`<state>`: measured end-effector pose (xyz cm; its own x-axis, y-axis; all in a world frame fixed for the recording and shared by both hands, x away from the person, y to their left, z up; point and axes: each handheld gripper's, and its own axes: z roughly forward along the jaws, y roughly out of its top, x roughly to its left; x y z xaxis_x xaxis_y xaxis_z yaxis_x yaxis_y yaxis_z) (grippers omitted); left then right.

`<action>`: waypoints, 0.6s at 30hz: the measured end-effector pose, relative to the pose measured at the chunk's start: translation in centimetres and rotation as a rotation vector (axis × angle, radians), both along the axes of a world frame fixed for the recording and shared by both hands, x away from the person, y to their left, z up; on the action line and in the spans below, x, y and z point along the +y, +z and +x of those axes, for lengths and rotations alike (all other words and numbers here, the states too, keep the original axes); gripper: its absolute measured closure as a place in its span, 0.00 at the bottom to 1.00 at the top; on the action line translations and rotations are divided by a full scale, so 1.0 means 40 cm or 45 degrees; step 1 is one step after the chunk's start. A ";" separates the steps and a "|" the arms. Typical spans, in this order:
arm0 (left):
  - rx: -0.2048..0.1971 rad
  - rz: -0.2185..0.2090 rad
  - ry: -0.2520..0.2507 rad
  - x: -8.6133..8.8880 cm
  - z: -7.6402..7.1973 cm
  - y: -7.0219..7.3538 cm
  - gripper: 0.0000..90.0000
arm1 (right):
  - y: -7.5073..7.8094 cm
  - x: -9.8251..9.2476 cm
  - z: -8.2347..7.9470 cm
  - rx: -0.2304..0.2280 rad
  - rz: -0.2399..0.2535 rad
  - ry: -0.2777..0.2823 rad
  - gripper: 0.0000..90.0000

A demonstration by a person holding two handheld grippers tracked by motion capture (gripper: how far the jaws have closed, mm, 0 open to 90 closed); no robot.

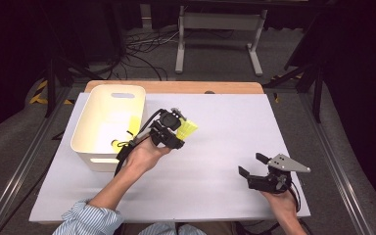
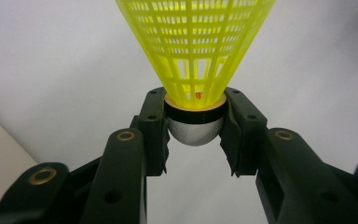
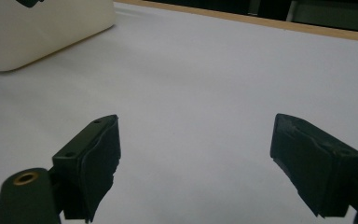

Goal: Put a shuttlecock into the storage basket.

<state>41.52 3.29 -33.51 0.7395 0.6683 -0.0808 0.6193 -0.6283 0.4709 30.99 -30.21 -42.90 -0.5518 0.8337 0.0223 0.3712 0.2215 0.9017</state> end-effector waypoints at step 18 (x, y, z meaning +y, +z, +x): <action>0.000 -0.019 0.036 0.030 0.009 0.047 0.72 | -0.042 -0.032 -0.036 -0.033 0.036 -0.056 0.17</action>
